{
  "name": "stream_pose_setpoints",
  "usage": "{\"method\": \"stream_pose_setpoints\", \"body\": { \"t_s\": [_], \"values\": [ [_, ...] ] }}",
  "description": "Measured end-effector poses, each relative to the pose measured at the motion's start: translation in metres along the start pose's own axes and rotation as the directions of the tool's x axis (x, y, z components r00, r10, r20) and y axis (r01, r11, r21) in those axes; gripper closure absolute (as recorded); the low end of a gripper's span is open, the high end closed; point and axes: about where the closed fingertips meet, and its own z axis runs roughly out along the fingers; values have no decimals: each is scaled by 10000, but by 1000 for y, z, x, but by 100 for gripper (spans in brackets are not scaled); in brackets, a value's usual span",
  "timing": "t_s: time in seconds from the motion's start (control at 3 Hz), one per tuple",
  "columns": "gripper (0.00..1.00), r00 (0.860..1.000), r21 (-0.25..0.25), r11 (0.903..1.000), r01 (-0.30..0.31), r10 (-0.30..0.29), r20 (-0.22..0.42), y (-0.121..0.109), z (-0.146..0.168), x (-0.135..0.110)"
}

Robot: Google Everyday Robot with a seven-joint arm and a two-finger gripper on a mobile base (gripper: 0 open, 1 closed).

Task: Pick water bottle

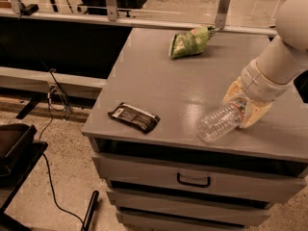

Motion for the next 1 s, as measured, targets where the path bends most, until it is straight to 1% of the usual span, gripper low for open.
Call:
{"method": "stream_pose_setpoints", "body": {
  "t_s": [0.33, 0.67, 1.0],
  "values": [
    [88, 9936, 285, 9957, -877, 854, 744, -3, -10, 5],
    [100, 9593, 349, 9763, -2137, 2030, 1964, -7, -27, 12],
    [100, 9532, 492, 9740, -2211, 2052, 2222, -13, -34, 8]
  ]
}}
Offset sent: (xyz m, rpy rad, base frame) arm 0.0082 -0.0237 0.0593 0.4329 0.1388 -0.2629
